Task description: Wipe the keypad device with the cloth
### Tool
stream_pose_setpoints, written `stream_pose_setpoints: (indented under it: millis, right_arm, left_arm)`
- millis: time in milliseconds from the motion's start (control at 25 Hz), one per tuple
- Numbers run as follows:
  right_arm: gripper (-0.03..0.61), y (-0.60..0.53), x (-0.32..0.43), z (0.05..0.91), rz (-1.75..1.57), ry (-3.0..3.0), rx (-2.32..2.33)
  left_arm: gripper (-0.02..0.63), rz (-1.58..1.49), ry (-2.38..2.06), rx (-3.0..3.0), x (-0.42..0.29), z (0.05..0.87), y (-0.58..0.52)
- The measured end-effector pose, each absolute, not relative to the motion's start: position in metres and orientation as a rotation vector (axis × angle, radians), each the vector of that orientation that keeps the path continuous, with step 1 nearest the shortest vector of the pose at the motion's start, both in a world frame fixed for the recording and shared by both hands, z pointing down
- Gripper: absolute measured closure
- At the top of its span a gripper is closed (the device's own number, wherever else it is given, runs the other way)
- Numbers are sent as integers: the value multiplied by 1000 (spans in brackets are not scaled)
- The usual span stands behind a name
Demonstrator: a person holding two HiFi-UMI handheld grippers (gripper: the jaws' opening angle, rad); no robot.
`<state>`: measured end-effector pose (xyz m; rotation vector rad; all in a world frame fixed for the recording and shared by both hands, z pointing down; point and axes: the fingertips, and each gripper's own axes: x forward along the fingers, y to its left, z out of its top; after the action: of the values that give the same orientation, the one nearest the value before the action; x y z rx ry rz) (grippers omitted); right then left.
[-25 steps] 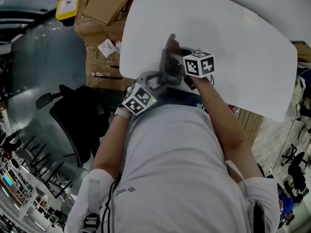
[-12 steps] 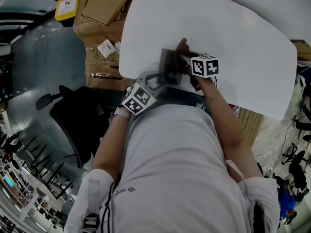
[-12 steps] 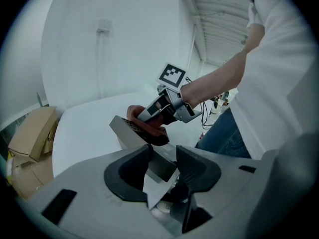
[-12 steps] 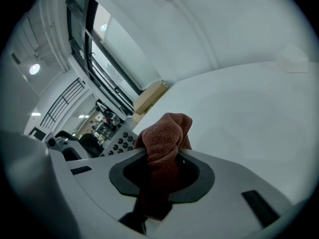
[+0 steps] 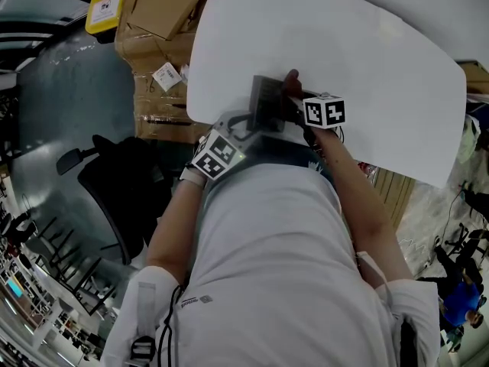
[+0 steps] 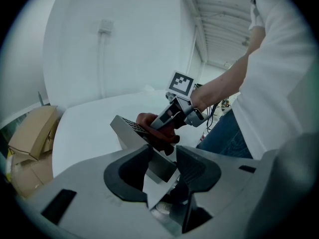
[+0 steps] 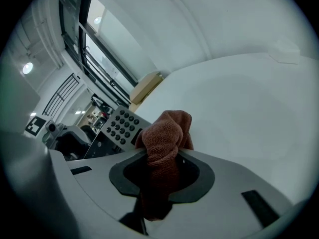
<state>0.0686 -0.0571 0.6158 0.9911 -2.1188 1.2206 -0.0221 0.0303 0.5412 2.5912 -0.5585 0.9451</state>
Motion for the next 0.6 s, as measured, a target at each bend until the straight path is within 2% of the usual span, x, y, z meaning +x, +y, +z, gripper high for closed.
stream_pose_setpoints:
  millis: [600]
  right_arm:
    - [477, -4, 27, 588, 1182, -2173, 850]
  left_arm:
    - [437, 943, -564, 2603, -23, 542, 30]
